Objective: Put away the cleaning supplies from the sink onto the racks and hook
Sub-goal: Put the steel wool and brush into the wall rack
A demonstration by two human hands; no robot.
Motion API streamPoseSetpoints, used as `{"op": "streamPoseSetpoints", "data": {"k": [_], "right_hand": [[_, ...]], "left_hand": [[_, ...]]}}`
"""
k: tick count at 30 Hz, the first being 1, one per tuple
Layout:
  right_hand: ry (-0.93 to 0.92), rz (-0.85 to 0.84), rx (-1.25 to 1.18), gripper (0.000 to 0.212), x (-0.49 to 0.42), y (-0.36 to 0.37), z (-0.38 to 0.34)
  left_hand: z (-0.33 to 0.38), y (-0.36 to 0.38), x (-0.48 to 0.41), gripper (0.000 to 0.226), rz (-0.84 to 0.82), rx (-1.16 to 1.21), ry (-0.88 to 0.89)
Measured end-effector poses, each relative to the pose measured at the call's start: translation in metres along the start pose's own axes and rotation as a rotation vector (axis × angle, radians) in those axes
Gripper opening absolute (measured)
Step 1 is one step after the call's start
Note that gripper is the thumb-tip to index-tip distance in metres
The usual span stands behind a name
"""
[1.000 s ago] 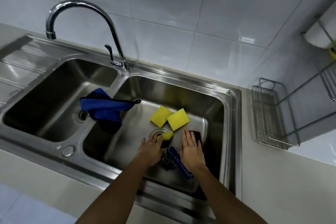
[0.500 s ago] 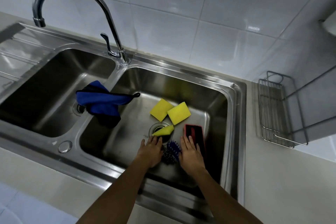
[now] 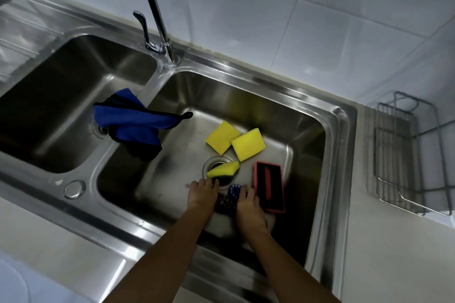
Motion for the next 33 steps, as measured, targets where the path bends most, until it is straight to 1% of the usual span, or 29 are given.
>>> {"op": "streamPoseSetpoints", "data": {"k": [2,5,8,11,14,17,19,21,24,26,28,30,31,33], "right_hand": [[0.034,0.003,0.029,0.046,-0.004,0.002,-0.003],[0.025,0.011,0.101,0.034,-0.005,0.006,-0.004],[-0.025,0.008,0.172,0.027,0.000,0.013,-0.004],[-0.036,-0.066,0.221,0.026,0.002,0.019,-0.004],[-0.048,-0.146,0.313,0.028,0.000,0.019,-0.003],[-0.046,-0.187,0.295,0.031,0.001,0.019,-0.002],[-0.023,-0.204,0.205,0.034,0.001,0.014,0.001],[0.006,-0.221,0.085,0.042,0.003,0.006,0.004],[0.056,-0.227,-0.098,0.051,0.008,-0.007,0.009],[0.147,-0.215,-0.331,0.058,0.014,-0.016,0.014],[0.231,-0.182,-0.560,0.061,0.019,-0.027,0.021],[0.292,-0.146,-0.744,0.057,0.025,-0.041,0.027],[0.316,-0.123,-0.853,0.050,0.030,-0.051,0.029],[0.347,-0.084,-1.073,0.029,0.036,-0.072,0.032]], "left_hand": [[-0.002,0.002,-0.004,0.052,-0.035,-0.041,-0.045],[-0.005,0.005,-0.005,0.045,-0.056,-0.066,-0.098],[-0.009,0.007,-0.003,0.045,-0.045,-0.117,-0.059],[-0.017,0.007,-0.001,0.050,-0.039,-0.154,0.002],[-0.026,0.007,0.004,0.060,-0.082,-0.144,0.014],[-0.034,0.005,0.009,0.062,-0.107,-0.094,0.007],[-0.038,0.002,0.013,0.062,-0.098,-0.042,0.001],[-0.043,-0.002,0.017,0.061,-0.099,0.040,-0.017],[-0.049,-0.010,0.024,0.064,-0.142,0.203,-0.057],[-0.051,-0.017,0.029,0.069,-0.149,0.307,-0.073],[-0.050,-0.029,0.033,0.068,-0.129,0.387,-0.069],[-0.049,-0.046,0.038,0.065,-0.071,0.448,-0.052],[-0.048,-0.056,0.039,0.063,-0.041,0.481,-0.039],[-0.046,-0.078,0.041,0.059,0.006,0.557,-0.007]]}}
Point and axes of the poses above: each hand's wrist, its own x-axis away from the middle knuckle, its own y-axis out of the palm, z = x × y, the point moved 1 cm from there along -x, towards the middle knuckle, and after that the axes turned 5 degrees about -y, right-handed, at the moved point
